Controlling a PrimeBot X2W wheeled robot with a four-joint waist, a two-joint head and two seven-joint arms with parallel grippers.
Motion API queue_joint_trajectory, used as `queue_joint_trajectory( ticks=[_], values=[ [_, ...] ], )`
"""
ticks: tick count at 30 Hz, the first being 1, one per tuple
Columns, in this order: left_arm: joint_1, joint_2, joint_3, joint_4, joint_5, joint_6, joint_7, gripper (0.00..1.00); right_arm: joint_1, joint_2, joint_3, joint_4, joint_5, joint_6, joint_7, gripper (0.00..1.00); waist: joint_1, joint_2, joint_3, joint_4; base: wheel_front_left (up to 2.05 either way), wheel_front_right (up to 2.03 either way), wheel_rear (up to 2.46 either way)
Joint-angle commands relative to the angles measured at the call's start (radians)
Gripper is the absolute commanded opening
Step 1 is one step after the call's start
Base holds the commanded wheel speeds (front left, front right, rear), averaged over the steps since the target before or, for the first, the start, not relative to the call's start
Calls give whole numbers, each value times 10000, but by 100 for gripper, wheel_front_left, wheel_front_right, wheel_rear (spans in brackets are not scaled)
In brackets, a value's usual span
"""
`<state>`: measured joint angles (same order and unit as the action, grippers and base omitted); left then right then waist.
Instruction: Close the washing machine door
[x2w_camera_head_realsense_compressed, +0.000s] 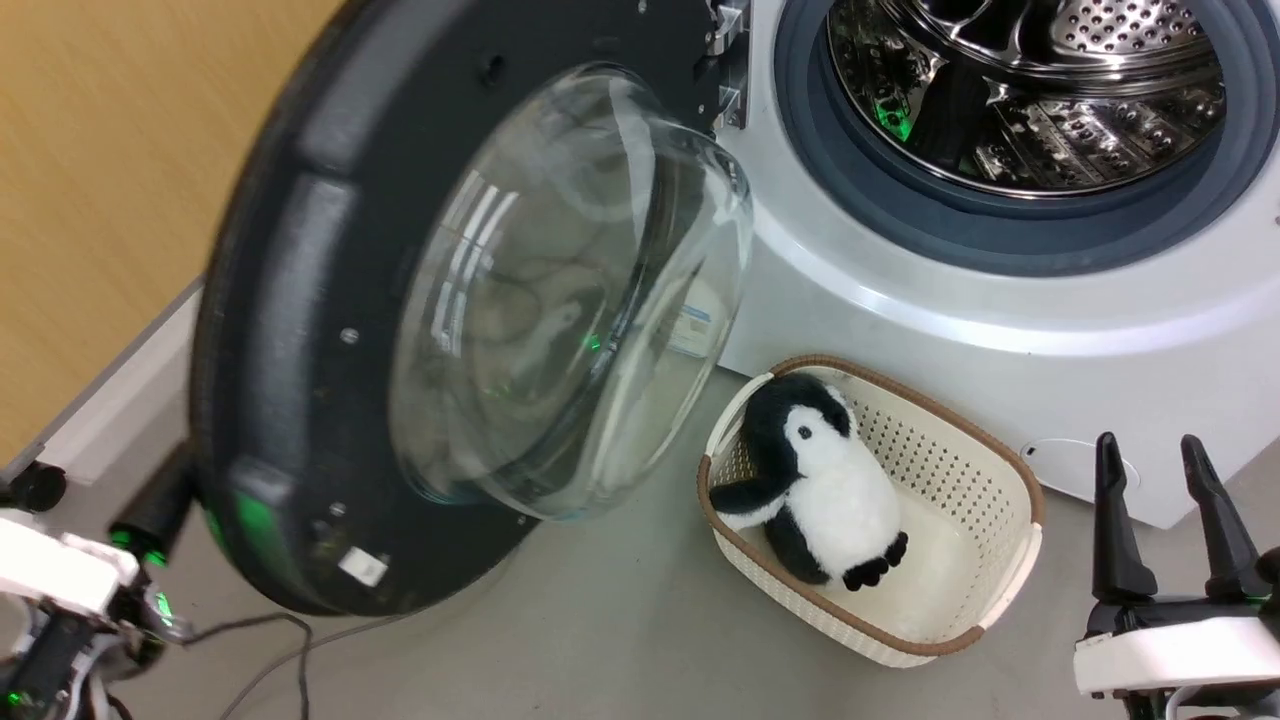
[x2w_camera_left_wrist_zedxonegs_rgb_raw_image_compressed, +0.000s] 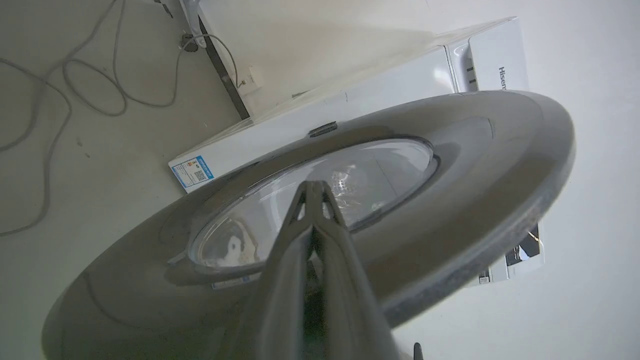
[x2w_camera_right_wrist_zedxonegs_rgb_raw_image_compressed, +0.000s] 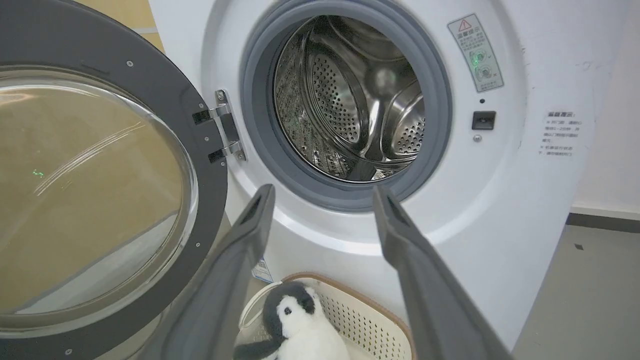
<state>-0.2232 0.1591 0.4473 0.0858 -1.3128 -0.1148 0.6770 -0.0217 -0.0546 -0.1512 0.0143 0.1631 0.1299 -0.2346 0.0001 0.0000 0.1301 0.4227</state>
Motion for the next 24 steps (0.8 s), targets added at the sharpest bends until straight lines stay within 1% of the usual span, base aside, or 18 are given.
queue_joint_trajectory(
  ticks=[1, 7, 9, 12, 18, 24],
  values=[
    [317, -126, -215, -252, -553, -83, 316, 0, -147, 41, -70, -2, 172, 7, -129, 100, -1, 0, -2, 28, 0, 0, 0],
    [1017, -321, -1159, -1147, -1146, -138, 844, 0, -127, 43, -194, 9, 295, 8, -233, 100, -1, 0, 33, 108, 0, 0, 0],
    [1200, -440, -1636, -1520, -1394, -158, 1007, 0, -159, 43, -252, 24, 330, 8, -272, 100, -1, 0, 60, 122, 0, 0, 0],
    [1414, -599, -2462, -2015, -1365, -158, 965, 0, -211, 43, -213, 50, 335, 8, -272, 100, -1, 0, 35, -43, 0, 0, 0],
    [1517, -788, -4238, -2720, -1090, -159, 600, 0, -318, 43, -133, 51, 351, 8, -272, 100, -1, 0, 37, -593, 0, 0, 0],
    [1107, -923, -5809, -2752, -1019, -159, -349, 0, -375, 43, -148, 60, 365, 8, -272, 100, -1, 0, 102, -1291, 0, 0, 0]
  ],
)
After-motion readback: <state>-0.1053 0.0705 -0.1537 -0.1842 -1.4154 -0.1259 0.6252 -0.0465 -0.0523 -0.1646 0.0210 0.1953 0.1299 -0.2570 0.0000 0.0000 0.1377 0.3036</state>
